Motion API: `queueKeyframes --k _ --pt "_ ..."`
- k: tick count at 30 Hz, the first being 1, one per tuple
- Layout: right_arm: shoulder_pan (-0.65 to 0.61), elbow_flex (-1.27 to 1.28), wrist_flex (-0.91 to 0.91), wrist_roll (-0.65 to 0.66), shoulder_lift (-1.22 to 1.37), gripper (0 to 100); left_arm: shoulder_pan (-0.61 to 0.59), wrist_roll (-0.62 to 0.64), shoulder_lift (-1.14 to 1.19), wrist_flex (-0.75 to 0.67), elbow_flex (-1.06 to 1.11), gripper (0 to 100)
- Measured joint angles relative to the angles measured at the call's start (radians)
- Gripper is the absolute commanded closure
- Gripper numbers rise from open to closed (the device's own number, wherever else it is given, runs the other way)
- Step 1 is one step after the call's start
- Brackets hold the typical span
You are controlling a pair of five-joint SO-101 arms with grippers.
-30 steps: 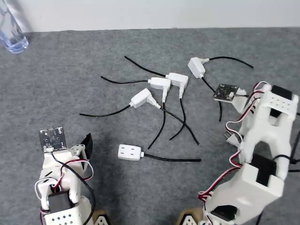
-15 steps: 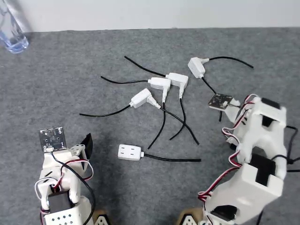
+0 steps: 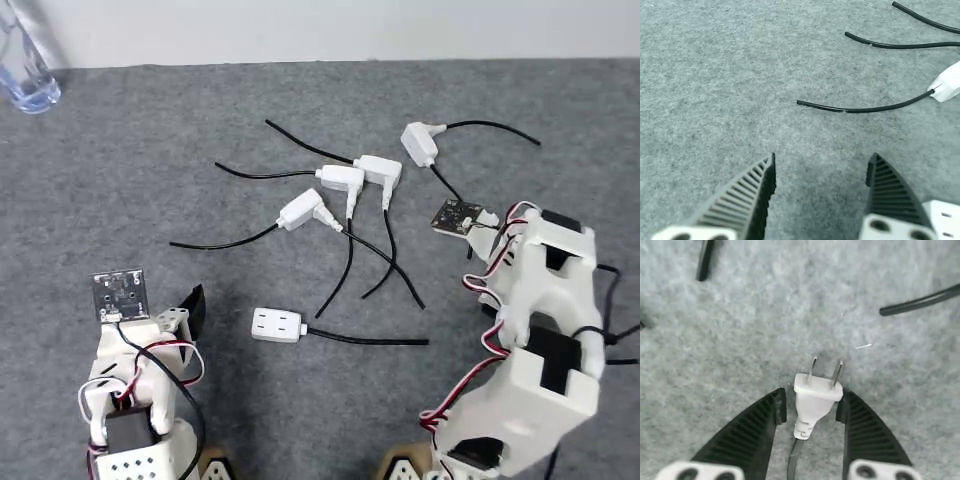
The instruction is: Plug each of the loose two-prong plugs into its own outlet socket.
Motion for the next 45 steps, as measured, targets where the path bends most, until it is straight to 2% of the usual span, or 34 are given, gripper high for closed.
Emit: queueKeyframes --k 1,3,16,22,26,32,38,45 --pt "0.000 0.000 0.000 0.000 0.000 99.5 0.000 0.000 0.000 0.000 0.000 72" --pt "-0.005 0.000 -0.003 0.000 0.000 97.3 0.000 0.000 0.000 0.000 0.000 72" --pt "-0.037 -0.002 0.038 0.026 0.002 99.0 0.012 0.000 0.000 0.000 0.000 72" --pt "-0.242 0.000 0.273 -0.037 -0.229 99.0 0.164 0.008 0.000 0.000 0.000 72" --pt "-0.456 0.000 0.405 -0.152 -0.391 99.0 0.212 0.009 0.000 0.000 0.000 72" --pt "-0.730 -0.011 0.497 -0.333 -0.456 99.0 0.407 0.011 0.000 -0.058 0.000 72" --pt "-0.891 -0.074 0.534 -0.436 -0.456 99.0 0.548 0.048 0.000 -0.126 0.000 72" --pt "-0.980 -0.083 0.535 -0.499 -0.456 99.0 0.557 0.144 -0.002 -0.152 0.000 72"
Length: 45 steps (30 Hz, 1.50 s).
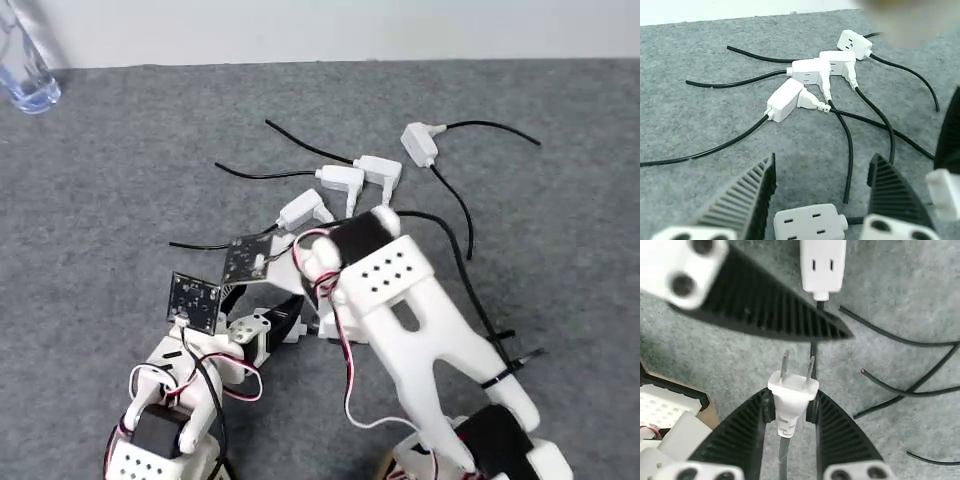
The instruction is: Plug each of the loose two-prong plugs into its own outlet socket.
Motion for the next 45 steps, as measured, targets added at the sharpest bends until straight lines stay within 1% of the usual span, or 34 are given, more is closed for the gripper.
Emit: queueKeyframes --k 6,10,14,18,22,24,30,33,36,39,45 --pt "-0.005 0.000 0.000 -0.008 0.000 99.0 0.000 0.006 0.000 -0.002 0.000 72" --pt "-0.005 0.000 -0.035 -0.009 0.000 99.0 0.000 0.008 0.000 -0.002 0.000 72" --pt "0.060 0.000 -0.098 -0.009 0.000 99.0 -0.035 0.029 0.000 -0.012 0.000 72" --pt "0.104 0.000 -0.144 -0.052 0.000 99.0 -0.069 0.120 0.000 -0.089 0.000 72" --pt "0.100 0.000 -0.187 -0.098 0.000 99.0 -0.064 0.239 0.000 -0.126 0.000 72" --pt "0.101 0.000 -0.195 -0.106 0.000 99.0 -0.046 0.327 0.000 -0.129 0.000 72" --pt "0.100 0.000 -0.196 -0.107 0.000 99.0 0.028 0.654 0.000 -0.132 0.000 72" --pt "0.100 0.000 -0.196 -0.109 0.000 99.0 0.058 0.755 0.000 -0.115 0.000 72" --pt "0.092 0.000 -0.196 -0.115 0.000 99.0 0.066 0.779 0.000 -0.066 0.000 72" --pt "0.077 -0.060 -0.193 -0.155 0.000 99.0 0.068 0.783 0.000 -0.040 0.000 72" --pt "0.048 -0.166 -0.120 -0.167 0.000 99.0 0.066 0.786 -0.002 0.002 -0.002 72"
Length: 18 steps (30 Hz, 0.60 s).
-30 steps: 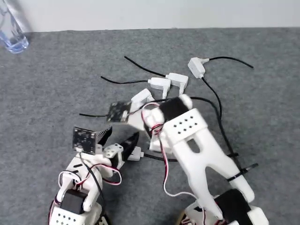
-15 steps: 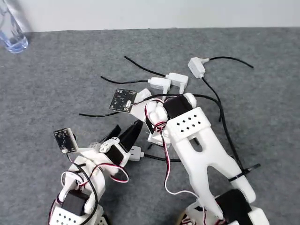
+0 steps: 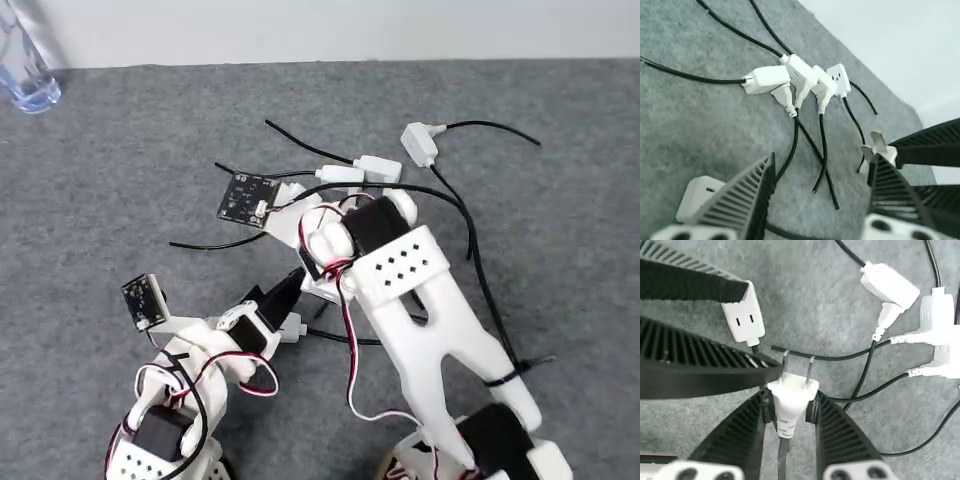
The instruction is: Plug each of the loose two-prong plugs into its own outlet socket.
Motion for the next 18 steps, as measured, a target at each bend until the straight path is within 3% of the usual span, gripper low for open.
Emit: queueKeyframes --k 18 --pt "-0.032 0.000 0.057 -0.005 0.000 99.0 0.003 -0.009 0.000 0.014 0.000 72"
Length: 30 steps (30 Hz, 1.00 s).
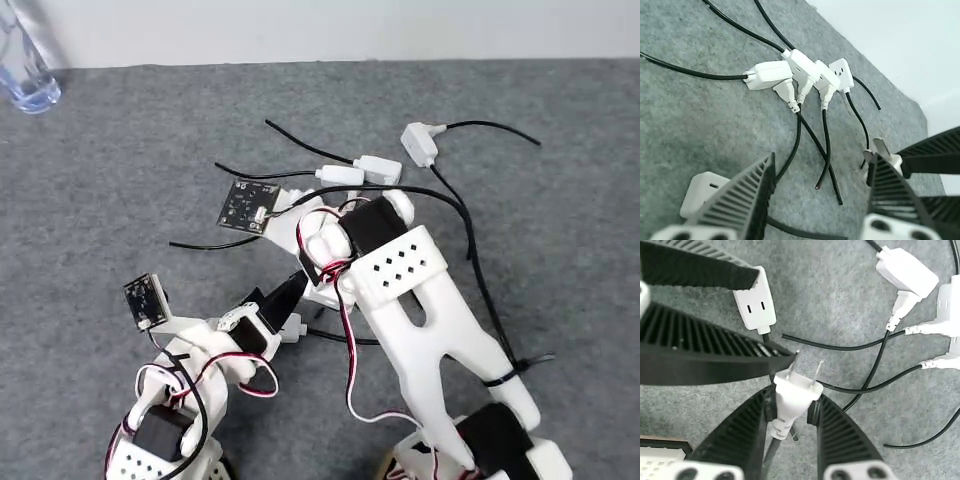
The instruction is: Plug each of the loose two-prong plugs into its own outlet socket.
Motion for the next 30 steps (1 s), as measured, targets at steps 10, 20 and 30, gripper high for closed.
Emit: queueKeyframes --k 10,20,30 --pt "-0.012 0.017 -0.025 0.000 0.000 99.0 -0.005 0.003 0.000 0.000 0.000 72" --pt "0.044 0.195 -0.146 0.048 0.000 99.0 -0.002 0.000 0.000 0.000 0.002 72" --pt "0.009 0.218 -0.170 0.048 0.000 99.0 -0.002 0.000 0.000 0.000 0.002 72"
